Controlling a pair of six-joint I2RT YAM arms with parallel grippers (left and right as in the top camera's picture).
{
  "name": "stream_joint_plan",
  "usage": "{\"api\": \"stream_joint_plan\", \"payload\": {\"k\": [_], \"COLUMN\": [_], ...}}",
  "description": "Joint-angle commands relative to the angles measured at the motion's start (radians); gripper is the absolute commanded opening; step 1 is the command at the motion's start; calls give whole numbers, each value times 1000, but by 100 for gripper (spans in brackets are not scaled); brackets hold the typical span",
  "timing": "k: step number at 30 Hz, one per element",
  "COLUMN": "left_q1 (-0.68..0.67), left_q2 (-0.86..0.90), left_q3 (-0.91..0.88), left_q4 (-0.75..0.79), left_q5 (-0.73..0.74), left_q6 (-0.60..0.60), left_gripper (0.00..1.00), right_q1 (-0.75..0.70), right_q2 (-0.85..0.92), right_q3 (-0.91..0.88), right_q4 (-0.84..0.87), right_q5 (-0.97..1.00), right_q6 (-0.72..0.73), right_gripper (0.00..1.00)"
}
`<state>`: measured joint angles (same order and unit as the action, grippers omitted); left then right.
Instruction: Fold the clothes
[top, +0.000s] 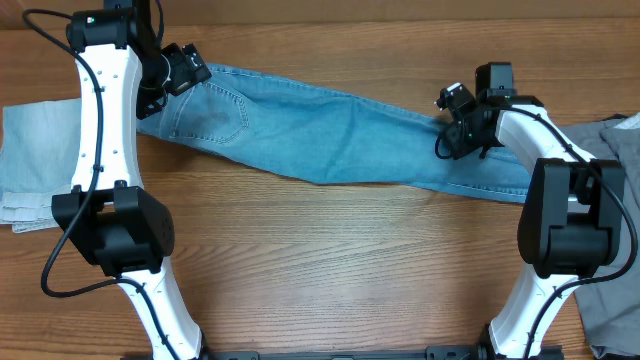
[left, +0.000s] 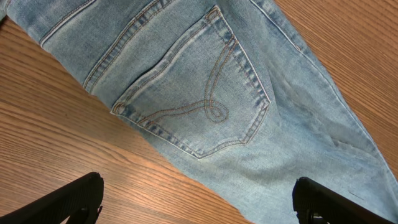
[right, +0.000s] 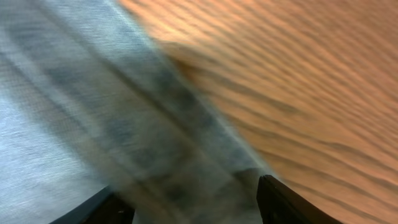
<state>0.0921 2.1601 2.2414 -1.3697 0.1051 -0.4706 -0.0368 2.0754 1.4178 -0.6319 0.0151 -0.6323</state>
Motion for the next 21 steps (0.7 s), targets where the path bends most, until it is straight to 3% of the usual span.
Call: {"api": "stream_joint_plan", "payload": {"k": [1, 14, 18, 21], "left_q1": [-1, -1, -1, -1], "left_q2": [-13, -13, -13, -13], "left_q3": [12, 12, 12, 12], "left_q4": [-2, -3, -2, -2], "left_q5": [7, 7, 7, 7], "left_q6": [-5, -5, -5, -5], "left_gripper": [100, 100, 100, 100], "right_q1": [0, -24, -37, -37], "right_q2": [12, 12, -21, -121], "right_q3": [1, 5, 22, 44], "right_q4": [34, 231, 272, 163], "right_q5": [153, 373, 560, 531], "right_q6": [-4, 22, 276, 481], "right_gripper": [67, 75, 86, 96]}}
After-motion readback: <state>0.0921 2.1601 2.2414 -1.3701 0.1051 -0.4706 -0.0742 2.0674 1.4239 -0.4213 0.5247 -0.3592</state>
